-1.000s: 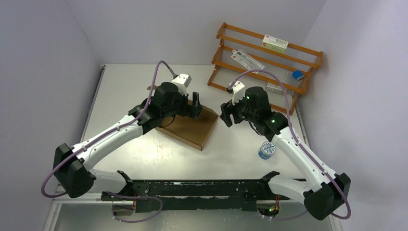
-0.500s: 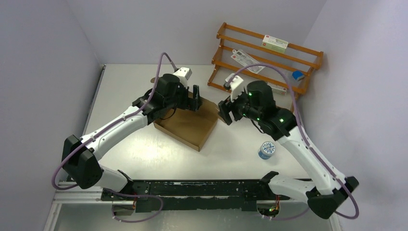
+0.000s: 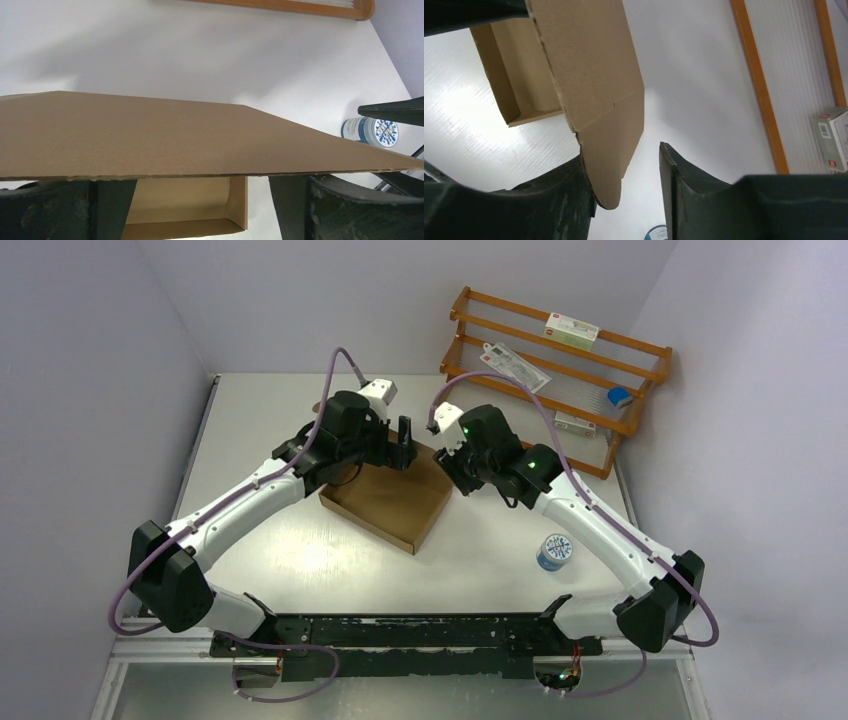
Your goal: Fold the paper box
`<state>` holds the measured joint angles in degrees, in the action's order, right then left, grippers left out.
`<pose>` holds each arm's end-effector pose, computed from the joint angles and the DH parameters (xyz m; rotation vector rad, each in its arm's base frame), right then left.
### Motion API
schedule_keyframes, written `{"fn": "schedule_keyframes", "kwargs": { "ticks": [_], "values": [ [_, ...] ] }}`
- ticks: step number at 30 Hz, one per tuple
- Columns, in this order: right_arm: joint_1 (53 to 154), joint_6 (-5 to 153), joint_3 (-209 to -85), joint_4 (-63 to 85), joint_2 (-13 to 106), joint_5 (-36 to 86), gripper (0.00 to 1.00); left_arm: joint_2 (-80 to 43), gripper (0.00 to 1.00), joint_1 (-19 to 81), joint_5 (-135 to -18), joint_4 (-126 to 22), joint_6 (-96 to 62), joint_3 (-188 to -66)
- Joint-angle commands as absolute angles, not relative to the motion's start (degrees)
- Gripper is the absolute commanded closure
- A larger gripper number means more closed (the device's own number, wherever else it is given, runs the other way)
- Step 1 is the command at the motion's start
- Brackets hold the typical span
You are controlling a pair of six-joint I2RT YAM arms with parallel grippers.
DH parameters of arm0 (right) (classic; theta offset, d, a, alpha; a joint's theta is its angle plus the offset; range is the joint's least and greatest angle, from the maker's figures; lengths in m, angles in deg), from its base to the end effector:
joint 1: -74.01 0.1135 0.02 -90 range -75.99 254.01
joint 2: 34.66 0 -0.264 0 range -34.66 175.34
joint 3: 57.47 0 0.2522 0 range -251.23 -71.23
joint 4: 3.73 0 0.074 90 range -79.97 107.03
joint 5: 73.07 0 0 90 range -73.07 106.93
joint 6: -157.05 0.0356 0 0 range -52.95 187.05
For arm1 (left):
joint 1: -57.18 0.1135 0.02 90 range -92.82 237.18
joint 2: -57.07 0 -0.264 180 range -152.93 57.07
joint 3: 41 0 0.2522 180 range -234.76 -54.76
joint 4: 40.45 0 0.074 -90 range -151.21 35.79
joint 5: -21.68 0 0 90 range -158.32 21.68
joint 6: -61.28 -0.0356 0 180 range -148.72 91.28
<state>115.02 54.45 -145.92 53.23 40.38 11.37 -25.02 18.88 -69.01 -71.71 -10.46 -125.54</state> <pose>0.2109 0.1788 0.3516 -1.0073 2.1014 0.1357 0.2600 -0.2059 0.3330 0.3785 2.0985 -0.6087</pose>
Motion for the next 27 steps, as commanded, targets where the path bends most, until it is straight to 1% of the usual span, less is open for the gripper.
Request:
{"fn": "schedule_keyframes", "kwargs": {
  "ticks": [1, 4, 6, 8, 13, 17, 18, 21, 24, 27],
  "values": [
    [115.41, 53.08, -146.85, 52.80, 41.24, 9.06, 0.56, -23.84, 0.02, 19.81, -70.96, -72.60, -12.31, -127.76],
    [115.45, 52.13, -146.36, 52.08, 42.02, 11.57, 0.60, -24.13, 0.02, 20.05, -71.97, -72.77, -12.57, -128.11],
    [115.53, 51.70, -146.08, 51.76, 42.43, 11.82, 0.60, -24.52, 0.02, 20.09, -72.96, -73.01, -12.70, -128.49],
    [115.53, 51.44, -145.86, 51.30, 42.83, 11.52, 0.63, -24.77, 0.02, 20.27, -73.55, -73.30, -12.91, -128.86],
    [115.58, 50.74, -145.66, 50.38, 43.21, 9.51, 0.81, -24.51, 0.02, 21.98, -73.62, -76.51, -16.31, -131.49],
    [115.58, 49.90, -145.63, 49.63, 43.21, 8.36, 0.97, -23.82, 0.02, 27.17, -73.73, -82.22, -21.83, -136.02],
    [115.57, 49.72, -145.59, 48.88, 43.29, 8.22, 0.99, -23.36, 0.02, 28.31, -73.04, -82.94, -22.91, -136.96],
    [115.57, 48.45, -145.97, 48.19, 44.25, 9.52, 1.00, -22.03, 0.02, 30.29, -68.73, -84.61, -29.12, -138.65],
    [115.56, 47.25, -146.43, 47.56, 45.02, 9.77, 1.00, -21.48, 0.02, 33.05, -60.98, -86.54, -36.03, -139.32],
    [115.58, 46.54, -146.35, 46.17, 44.78, 9.50, 1.00, -20.47, 0.00, 39.03, -64.07, -84.37, -39.14, -138.42]
  ]
}}
